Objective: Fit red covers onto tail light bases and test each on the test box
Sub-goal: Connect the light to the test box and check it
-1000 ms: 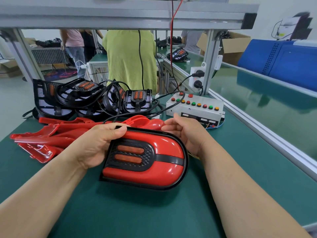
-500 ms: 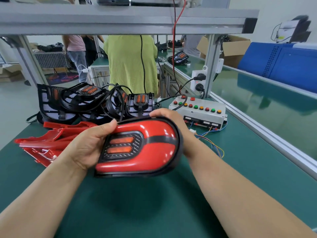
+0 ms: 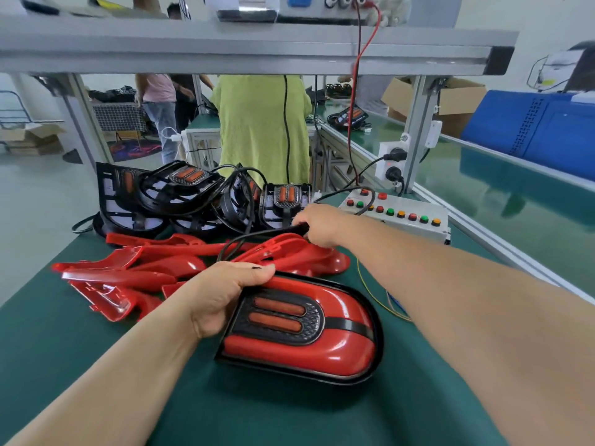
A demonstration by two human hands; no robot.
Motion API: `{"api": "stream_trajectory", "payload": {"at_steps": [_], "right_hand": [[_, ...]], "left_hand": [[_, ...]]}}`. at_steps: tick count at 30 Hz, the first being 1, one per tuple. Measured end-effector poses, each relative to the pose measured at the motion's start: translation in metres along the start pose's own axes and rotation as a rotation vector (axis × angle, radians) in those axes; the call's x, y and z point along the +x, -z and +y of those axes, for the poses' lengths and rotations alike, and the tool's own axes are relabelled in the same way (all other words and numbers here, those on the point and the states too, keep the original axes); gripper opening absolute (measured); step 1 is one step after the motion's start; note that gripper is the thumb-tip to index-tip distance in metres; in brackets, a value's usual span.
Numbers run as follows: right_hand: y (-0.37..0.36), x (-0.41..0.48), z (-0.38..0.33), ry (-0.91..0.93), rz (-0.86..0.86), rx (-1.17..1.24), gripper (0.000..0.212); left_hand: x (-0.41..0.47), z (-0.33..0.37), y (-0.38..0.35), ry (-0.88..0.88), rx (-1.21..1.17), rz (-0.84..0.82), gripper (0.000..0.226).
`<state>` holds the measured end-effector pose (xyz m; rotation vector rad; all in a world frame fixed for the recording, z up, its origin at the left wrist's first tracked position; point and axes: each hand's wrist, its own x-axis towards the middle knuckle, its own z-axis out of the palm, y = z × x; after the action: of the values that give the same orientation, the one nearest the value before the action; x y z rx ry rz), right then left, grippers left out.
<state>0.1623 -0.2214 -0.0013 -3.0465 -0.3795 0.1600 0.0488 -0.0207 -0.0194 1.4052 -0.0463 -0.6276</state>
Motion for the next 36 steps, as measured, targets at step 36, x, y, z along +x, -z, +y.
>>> {"api": "stream_trajectory", "payload": {"at_steps": [36], "right_hand": [[-0.029,-0.155,-0.045,0.243,0.442,0.455,0.02]], "left_hand": [[-0.005,-0.002,-0.035,-0.001,0.609,0.206,0.031]]}}
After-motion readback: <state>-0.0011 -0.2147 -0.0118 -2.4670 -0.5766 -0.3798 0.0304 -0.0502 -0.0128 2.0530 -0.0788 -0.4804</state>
